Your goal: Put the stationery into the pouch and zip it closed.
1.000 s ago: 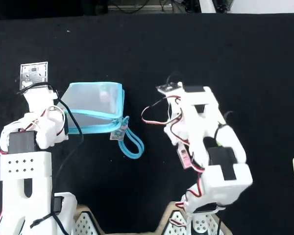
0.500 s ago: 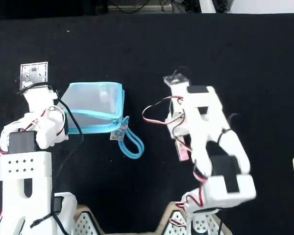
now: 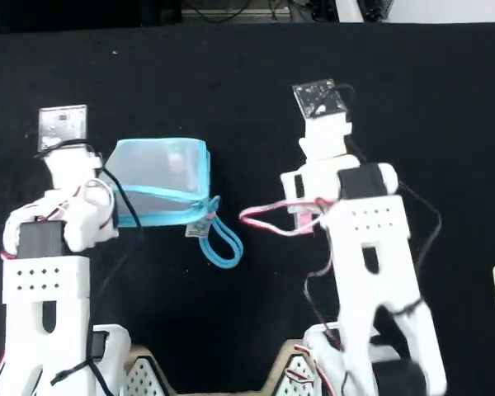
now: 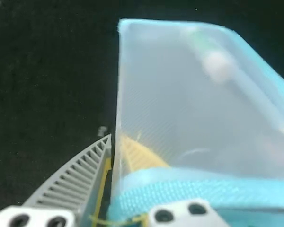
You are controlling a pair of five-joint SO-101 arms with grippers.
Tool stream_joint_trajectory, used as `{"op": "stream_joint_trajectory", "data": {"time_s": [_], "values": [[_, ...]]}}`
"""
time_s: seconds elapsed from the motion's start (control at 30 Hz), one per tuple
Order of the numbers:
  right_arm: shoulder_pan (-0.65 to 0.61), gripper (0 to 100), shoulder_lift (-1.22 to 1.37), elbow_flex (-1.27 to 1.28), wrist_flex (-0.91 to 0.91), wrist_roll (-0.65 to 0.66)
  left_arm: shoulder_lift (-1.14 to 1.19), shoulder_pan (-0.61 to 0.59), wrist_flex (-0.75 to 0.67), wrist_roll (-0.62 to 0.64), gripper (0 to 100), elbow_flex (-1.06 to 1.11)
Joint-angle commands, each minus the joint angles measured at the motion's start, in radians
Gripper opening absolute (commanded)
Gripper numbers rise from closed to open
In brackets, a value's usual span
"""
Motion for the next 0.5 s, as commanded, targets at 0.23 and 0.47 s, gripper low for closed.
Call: {"op": "stream_joint_trajectory", "data": {"time_s": [0.23,0.47], "values": [[-0.163,1.1,-0.384,0.11,-0.043,-0.014,0.006,0.127,0.043,0.012,3,-0.002],[-0.354,1.1,-0.579,0.177,-0.094,-0.014,0.006,0.127,0.044,0.012,3,-0.002]]}}
